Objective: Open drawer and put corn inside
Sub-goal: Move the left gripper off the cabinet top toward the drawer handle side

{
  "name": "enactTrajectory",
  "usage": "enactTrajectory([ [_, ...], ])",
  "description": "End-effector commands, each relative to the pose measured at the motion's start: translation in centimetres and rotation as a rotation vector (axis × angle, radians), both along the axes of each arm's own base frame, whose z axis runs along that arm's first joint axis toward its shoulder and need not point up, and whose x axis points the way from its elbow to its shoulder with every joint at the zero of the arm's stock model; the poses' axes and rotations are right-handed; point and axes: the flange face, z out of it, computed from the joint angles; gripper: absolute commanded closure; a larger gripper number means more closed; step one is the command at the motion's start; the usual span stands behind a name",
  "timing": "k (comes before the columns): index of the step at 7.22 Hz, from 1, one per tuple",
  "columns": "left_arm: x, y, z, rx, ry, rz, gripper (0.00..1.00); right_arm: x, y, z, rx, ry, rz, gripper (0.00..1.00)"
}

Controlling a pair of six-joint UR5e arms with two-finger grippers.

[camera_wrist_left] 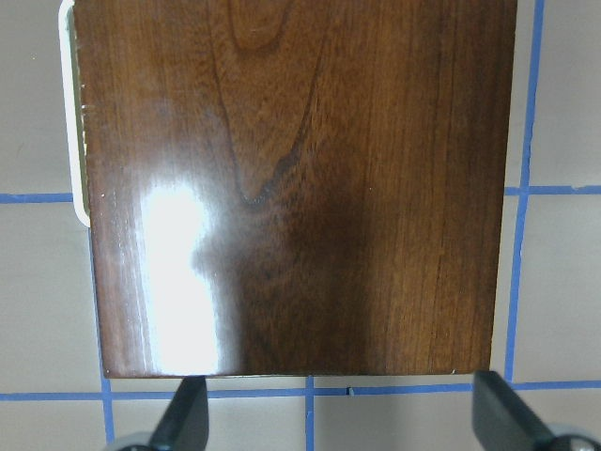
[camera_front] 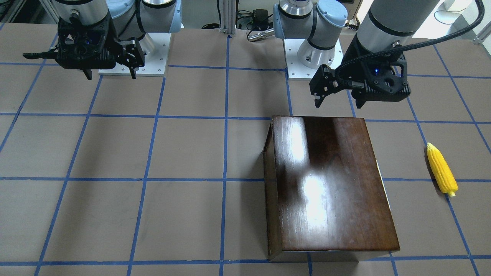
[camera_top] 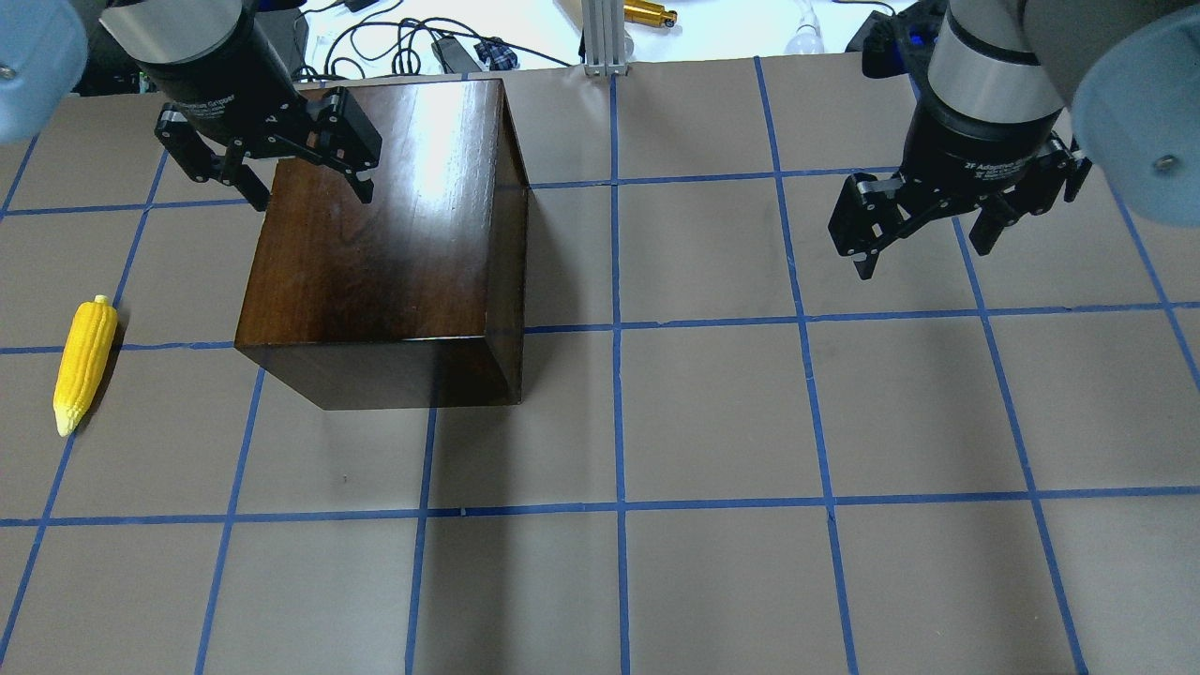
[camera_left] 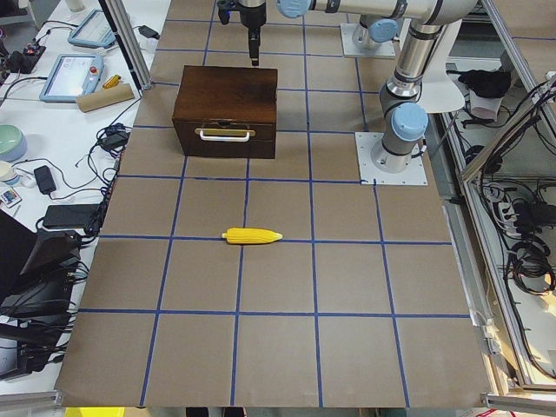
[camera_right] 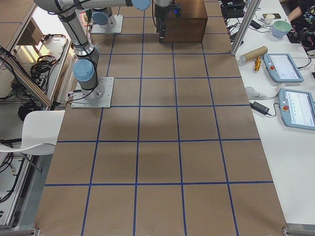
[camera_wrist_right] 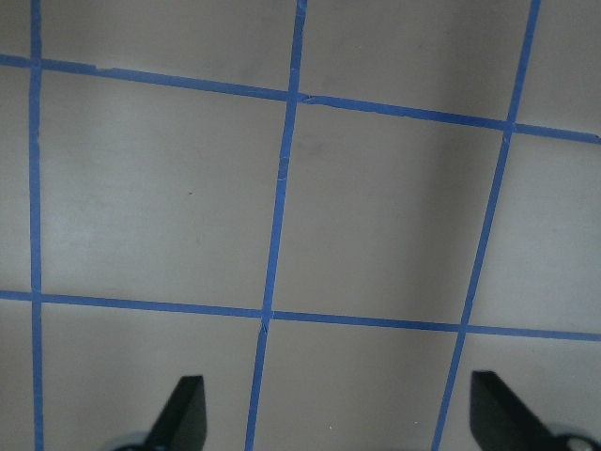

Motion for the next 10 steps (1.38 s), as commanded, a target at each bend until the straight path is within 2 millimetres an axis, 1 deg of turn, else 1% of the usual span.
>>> enactTrajectory([
  [1,0.0,0.0,0.1,-0.002,0.002,0.0,0.0,0.0,0.0,-0.1,0.001,0.0,0.0,0.0],
  [7,0.3,0.2,0.1,-0.002,0.0,0.005,0.0,0.0,-0.1,-0.1,0.001,0.0,0.0,0.0],
  [9,1.1,-0.1,0.0,0.001,-0.001,0.006,0.0,0.0,0.0,0.0,0.0,0.0,0.0,0.0],
  [10,2.8,-0.6,-0.2,0.004,0.002,0.037,0.0,0.0,0.0,0.0,0.0,0.0,0.0,0.0],
])
